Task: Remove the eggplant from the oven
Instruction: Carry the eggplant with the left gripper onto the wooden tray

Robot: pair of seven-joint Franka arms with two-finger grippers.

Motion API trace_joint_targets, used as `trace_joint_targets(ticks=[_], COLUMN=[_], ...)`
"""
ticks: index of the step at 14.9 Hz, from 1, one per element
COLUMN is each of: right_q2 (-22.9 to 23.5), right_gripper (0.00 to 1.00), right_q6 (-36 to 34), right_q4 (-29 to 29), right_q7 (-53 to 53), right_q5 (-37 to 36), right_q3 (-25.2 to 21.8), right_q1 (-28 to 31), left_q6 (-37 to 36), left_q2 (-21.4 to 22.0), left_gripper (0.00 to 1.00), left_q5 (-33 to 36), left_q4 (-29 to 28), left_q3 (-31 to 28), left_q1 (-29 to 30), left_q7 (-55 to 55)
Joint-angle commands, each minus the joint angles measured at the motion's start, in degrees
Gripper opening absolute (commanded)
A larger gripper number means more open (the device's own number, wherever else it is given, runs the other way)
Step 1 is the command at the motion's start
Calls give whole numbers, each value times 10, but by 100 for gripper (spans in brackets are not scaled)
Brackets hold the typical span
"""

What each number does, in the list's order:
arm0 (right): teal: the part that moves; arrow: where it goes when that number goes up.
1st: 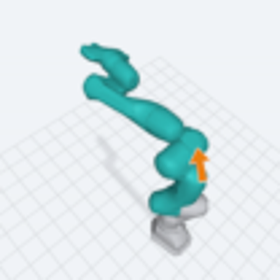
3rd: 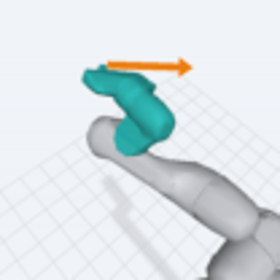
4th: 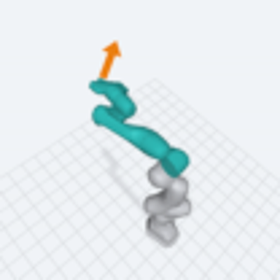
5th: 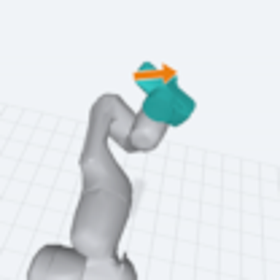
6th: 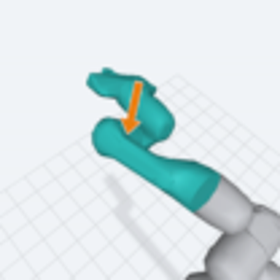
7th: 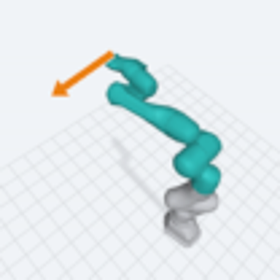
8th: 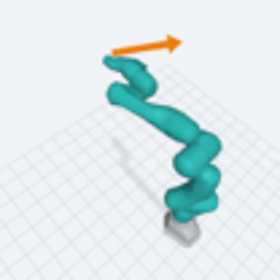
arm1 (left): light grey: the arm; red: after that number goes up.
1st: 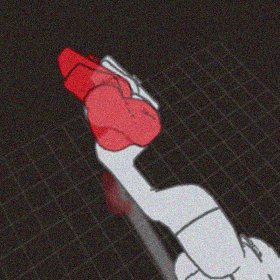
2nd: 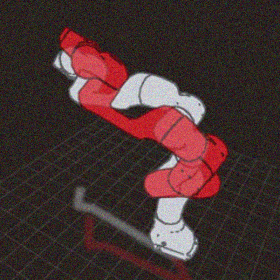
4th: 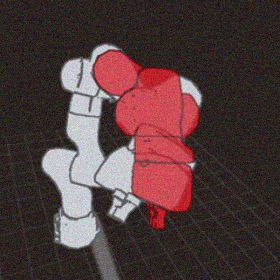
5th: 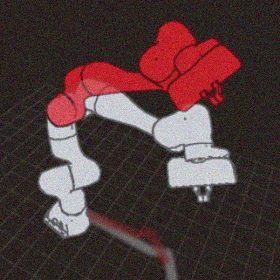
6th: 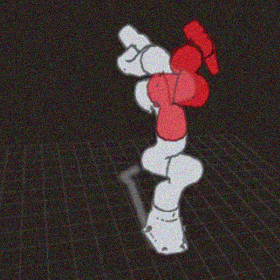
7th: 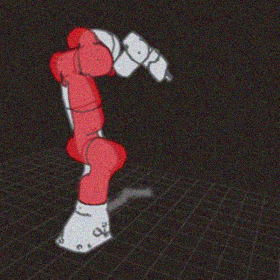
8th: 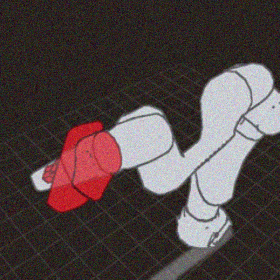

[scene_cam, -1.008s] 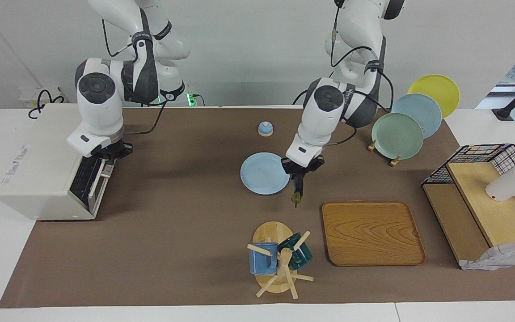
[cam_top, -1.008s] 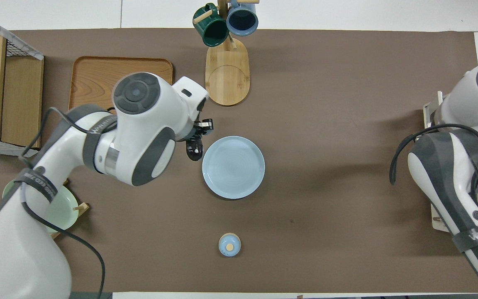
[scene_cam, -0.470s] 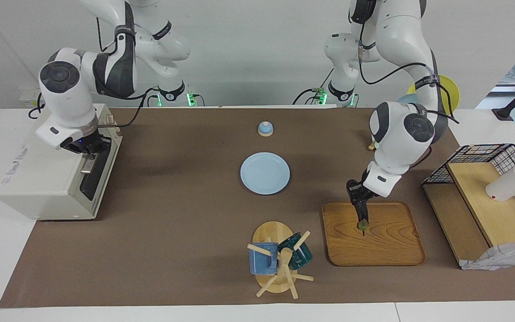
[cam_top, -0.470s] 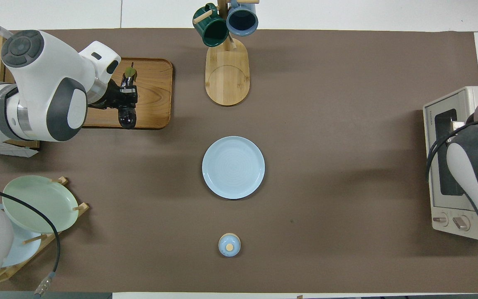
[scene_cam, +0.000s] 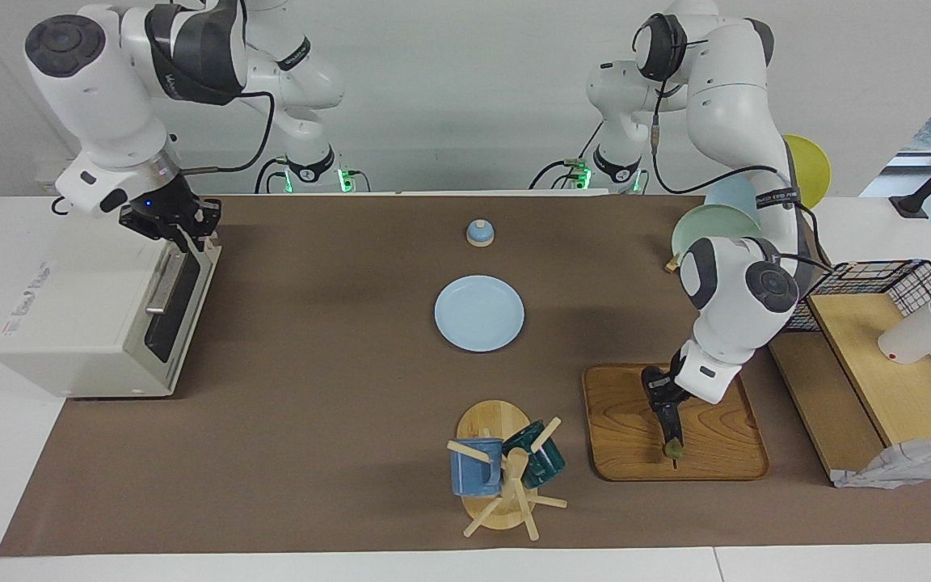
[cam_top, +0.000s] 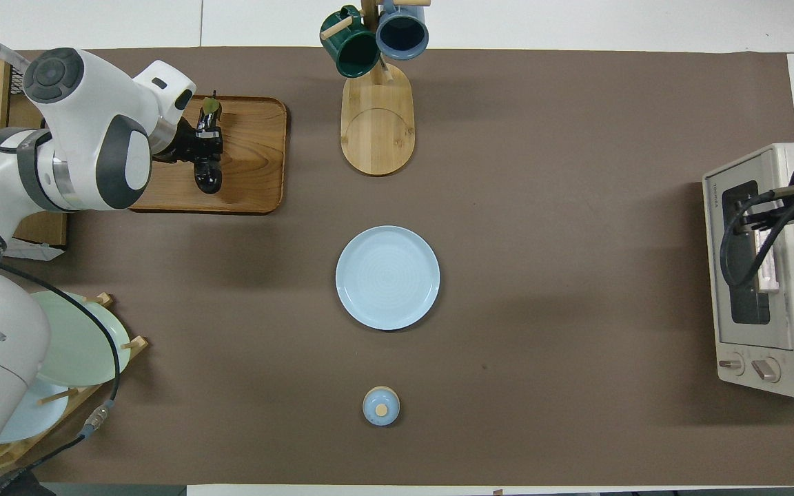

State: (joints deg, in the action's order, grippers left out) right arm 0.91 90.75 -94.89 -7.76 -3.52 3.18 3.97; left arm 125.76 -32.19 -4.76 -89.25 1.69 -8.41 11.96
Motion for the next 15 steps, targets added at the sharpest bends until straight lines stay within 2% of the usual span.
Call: trace_joint_targets(ticks=[1,2,3,4,5,7,8,9,10,13,15], right_q2=[1,-2,-2,-3,-3,-3,-1,2,1,-9,-28], right_gripper=[96,100,100,100,100,100,100,100,100,100,100], right_q6=[-14,-15,-22,-27,-26,-23,-17,-16,-16,-15,-15], right_q4=[7,4,5,4,4,4,5,9,9,8,-6], right_q7=[26,26,26,27,27,26,27,27,28,26,27], right_q5=[24,24,24,24,24,24,24,24,19,25,21], right_q3=[15,15,15,13,13,11,10,10,6,-48,-56], right_q1=[4,7,10,11,11,12,14,8,-2,-54,-64], left_q6=[5,2,-1,-9,-14,-15,-16,-16,-19,-56,-86], left_q2=[2,3,3,3,3,4,3,3,5,28,62], left_gripper=[0,0,0,28,40,43,55,74,100,100,100], left_q5=[-4,-4,-4,-3,-2,-2,-2,-2,-2,-2,-3], left_q4=[0,0,1,3,5,4,5,6,5,12,11], left_q3=[2,2,2,2,1,0,0,0,-1,-2,-2], left_q1=[2,3,6,6,7,9,13,14,16,20,21], left_q7=[-12,-14,-19,-25,-33,-62,-65,-65,-66,-67,-61])
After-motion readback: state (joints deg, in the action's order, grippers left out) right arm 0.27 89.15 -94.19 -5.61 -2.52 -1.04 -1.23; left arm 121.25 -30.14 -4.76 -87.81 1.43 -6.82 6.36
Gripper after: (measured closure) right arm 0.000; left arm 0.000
